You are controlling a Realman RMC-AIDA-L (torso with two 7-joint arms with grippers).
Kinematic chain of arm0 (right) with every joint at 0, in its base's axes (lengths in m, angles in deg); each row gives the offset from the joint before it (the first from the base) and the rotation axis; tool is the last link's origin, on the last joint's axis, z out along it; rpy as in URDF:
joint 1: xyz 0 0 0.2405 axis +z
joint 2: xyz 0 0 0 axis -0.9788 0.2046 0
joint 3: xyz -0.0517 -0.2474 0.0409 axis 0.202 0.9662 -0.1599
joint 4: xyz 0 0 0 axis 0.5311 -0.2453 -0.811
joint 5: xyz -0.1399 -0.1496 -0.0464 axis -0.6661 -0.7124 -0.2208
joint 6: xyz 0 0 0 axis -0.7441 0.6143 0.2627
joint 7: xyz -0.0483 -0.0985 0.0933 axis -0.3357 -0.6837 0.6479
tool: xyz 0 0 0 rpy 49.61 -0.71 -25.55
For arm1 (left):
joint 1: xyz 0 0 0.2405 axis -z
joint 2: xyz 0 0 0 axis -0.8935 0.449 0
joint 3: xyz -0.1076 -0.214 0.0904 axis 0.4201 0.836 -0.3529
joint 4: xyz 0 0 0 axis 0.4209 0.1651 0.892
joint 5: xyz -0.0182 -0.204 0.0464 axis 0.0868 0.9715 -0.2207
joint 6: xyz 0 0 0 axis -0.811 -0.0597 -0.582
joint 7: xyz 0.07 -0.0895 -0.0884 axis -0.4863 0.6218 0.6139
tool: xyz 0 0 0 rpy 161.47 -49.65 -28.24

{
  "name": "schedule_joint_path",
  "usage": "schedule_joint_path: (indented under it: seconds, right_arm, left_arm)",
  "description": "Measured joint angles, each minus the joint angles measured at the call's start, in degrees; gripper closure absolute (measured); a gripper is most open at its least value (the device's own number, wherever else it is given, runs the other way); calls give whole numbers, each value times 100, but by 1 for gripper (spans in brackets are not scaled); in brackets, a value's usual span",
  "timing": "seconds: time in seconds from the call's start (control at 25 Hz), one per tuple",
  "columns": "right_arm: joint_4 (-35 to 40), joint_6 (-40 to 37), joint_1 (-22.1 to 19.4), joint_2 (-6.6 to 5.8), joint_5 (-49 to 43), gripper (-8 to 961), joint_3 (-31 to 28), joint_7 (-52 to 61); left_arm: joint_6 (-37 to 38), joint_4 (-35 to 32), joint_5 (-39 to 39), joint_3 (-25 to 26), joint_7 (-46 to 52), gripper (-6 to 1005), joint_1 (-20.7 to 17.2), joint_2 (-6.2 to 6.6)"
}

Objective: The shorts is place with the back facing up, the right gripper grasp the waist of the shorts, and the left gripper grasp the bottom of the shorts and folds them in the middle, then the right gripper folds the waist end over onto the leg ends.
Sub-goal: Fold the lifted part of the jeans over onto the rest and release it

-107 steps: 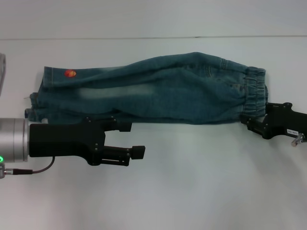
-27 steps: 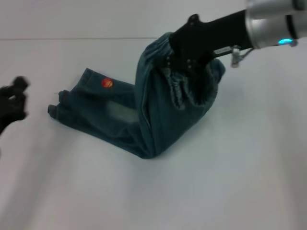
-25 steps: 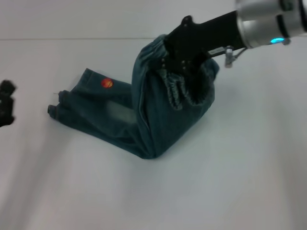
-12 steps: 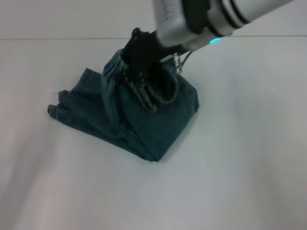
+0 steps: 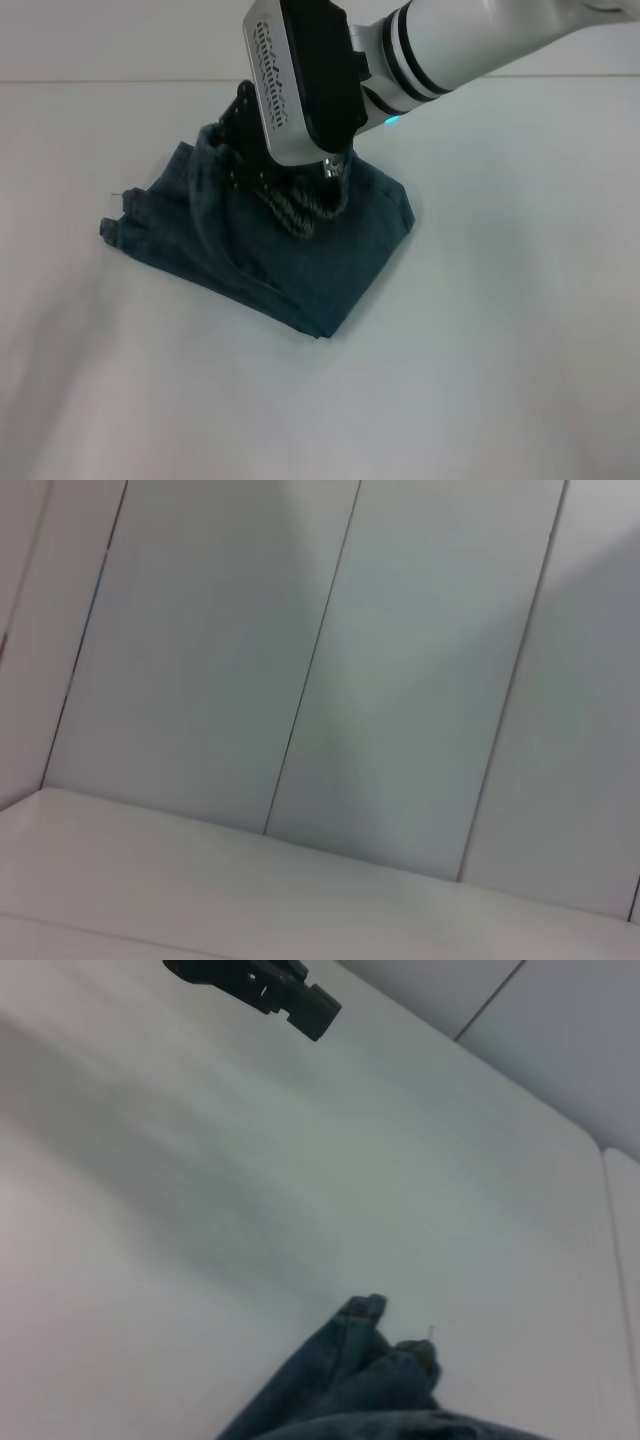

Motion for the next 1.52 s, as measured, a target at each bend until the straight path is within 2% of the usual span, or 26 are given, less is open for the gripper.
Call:
schedule_joint_path:
  seconds: [0.12,0.44,0.6,0.76,0.88,1.16,1.32,1.52]
  right_arm:
    - [51,201,-45,-5,23,795,156,-30]
    - [65,244,-63,-22,136,486,143,9]
    - [74,195,-109,-64,294,310,-205,213]
    - [158,-138,-143,-118,190,122,-730,984]
    - [193,-403,-246,-136,144,36,-1097,1543]
    - [257,-705,-651,-110,166,35,-1271,2536]
    - [362,-814,-1020,-85,289,35,-1262,2608]
    - [477,-1101,-1141,-139,55,36,-1243,3042]
  left_arm:
    - [-17,41,-4,-31,3,940,53,13]
    - [-155,59,-80,-90,6,938,165,31]
    - [-125,31,-130,-91,8,937,189,40]
    - [60,-84,-207,-90,8,937,205,46]
    - [217,-177,-296,-90,7,936,225,53]
    - [437,-218,-323,-76,-37,935,307,63]
    - [405,-178,-294,-60,-32,782,379,63]
    - [375,-141,-307,-57,2,628,413,61]
